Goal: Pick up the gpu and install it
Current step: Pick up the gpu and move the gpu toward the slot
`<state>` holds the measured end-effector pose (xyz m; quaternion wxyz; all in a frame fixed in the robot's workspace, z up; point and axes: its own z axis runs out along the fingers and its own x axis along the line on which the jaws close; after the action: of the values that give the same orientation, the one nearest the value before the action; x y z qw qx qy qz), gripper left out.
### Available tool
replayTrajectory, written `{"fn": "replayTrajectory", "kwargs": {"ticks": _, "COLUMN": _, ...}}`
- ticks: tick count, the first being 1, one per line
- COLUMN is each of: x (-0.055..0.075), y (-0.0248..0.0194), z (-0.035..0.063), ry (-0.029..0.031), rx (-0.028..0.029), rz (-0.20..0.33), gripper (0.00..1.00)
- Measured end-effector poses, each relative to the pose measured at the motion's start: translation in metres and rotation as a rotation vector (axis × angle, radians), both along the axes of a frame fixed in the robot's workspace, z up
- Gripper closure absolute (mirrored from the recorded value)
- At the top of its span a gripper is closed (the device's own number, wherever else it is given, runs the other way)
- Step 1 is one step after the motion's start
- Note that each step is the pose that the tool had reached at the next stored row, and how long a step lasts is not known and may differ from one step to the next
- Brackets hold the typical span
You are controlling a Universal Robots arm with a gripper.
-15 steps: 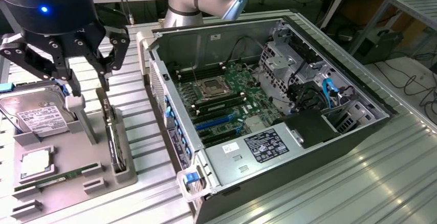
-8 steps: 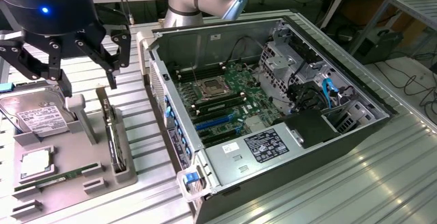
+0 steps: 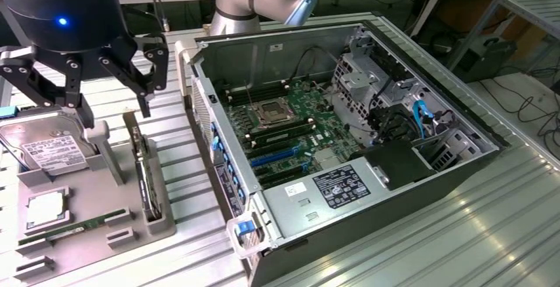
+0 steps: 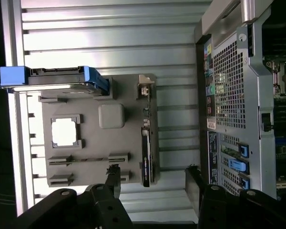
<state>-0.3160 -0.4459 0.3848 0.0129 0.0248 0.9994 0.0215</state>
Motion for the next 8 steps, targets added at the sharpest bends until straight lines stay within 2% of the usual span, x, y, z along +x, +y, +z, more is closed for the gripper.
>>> {"fn": "replayTrajectory", "kwargs": {"ticks": 8, "x": 0.0000, "y": 0.0000, "z": -0.0073, "ry": 0.0002, "rx": -0.0011, "rz": 0.000, "gripper": 0.34}}
